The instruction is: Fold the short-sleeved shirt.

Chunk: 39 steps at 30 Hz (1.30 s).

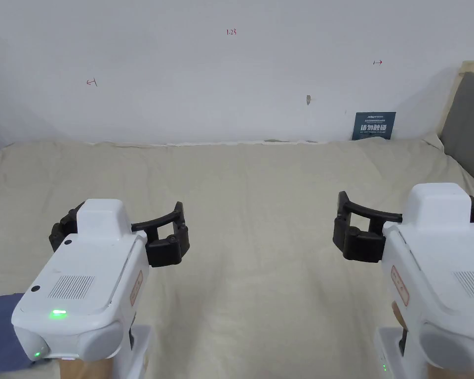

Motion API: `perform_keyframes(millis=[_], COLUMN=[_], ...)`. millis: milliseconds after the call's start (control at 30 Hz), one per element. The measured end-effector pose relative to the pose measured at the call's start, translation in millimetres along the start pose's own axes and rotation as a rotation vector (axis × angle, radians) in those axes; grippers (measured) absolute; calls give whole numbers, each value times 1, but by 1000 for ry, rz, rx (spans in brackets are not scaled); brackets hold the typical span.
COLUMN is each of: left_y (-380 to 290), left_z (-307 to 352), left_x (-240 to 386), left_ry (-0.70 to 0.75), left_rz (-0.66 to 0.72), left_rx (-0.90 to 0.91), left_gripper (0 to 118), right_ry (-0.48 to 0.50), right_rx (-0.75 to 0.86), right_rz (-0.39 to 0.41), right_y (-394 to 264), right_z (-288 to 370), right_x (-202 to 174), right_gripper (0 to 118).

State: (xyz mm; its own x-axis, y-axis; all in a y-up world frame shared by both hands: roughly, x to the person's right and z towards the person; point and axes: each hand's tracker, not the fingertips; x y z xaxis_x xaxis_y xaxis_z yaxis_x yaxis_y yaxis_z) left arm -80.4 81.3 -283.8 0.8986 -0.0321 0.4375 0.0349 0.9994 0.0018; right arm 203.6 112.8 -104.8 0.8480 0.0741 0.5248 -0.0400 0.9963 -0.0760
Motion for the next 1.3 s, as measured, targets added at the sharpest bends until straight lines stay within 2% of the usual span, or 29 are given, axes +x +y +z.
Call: perform_keyframes(millis=[1300], left_y=[2], left_z=[5], left_x=[-1], left_ry=[18], left_rz=[-17], left_rx=[10], left_gripper=[118], right_ry=[14], right_rx=[9], right_rz=[11], right_y=[1], right_z=[1], right_x=[-6], right_gripper=[118])
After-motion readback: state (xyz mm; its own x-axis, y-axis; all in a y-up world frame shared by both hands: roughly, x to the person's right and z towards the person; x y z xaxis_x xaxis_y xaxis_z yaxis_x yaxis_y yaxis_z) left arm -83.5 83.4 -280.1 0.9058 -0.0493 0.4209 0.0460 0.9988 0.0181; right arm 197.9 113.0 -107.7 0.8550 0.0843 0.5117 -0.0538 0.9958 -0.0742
